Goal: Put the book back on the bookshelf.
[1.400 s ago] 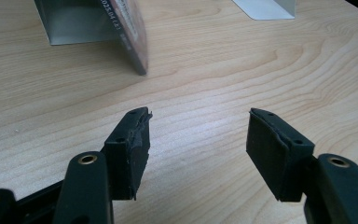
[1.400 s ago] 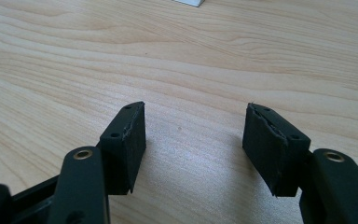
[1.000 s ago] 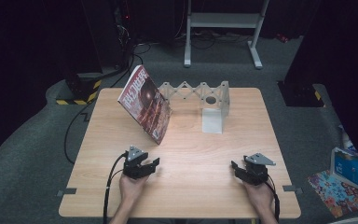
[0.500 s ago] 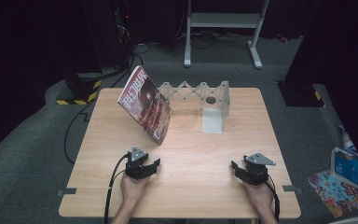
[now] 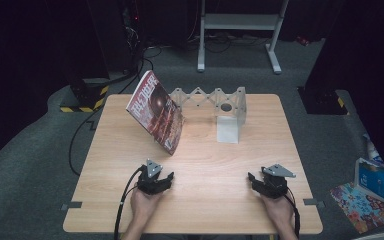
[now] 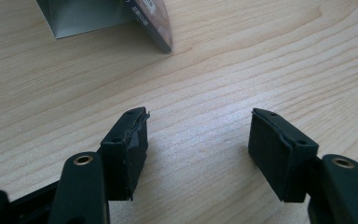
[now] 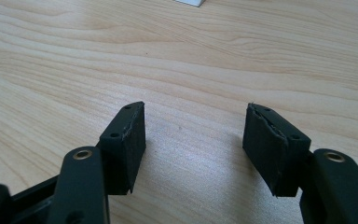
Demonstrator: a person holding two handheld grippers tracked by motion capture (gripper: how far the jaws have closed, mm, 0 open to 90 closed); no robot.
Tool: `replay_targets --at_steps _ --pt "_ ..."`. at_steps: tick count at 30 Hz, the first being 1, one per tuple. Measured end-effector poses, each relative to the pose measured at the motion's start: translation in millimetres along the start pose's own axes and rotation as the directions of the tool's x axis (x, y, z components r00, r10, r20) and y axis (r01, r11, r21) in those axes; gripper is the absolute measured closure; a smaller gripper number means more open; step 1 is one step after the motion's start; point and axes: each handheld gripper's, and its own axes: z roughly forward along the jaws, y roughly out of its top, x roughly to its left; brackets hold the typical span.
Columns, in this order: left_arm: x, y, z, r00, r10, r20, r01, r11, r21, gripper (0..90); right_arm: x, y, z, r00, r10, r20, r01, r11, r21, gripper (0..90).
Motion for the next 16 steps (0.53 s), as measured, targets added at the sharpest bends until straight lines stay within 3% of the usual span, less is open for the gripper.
replay_targets --at_steps 16 --pt "0.4 0.0 0.2 1.0000 -0.003 0.000 0.003 1.0000 0.000 36.8 -0.2 -1.0 0.3 1.0000 -0.002 -0.001 0.002 1.000 -0.010 39.2"
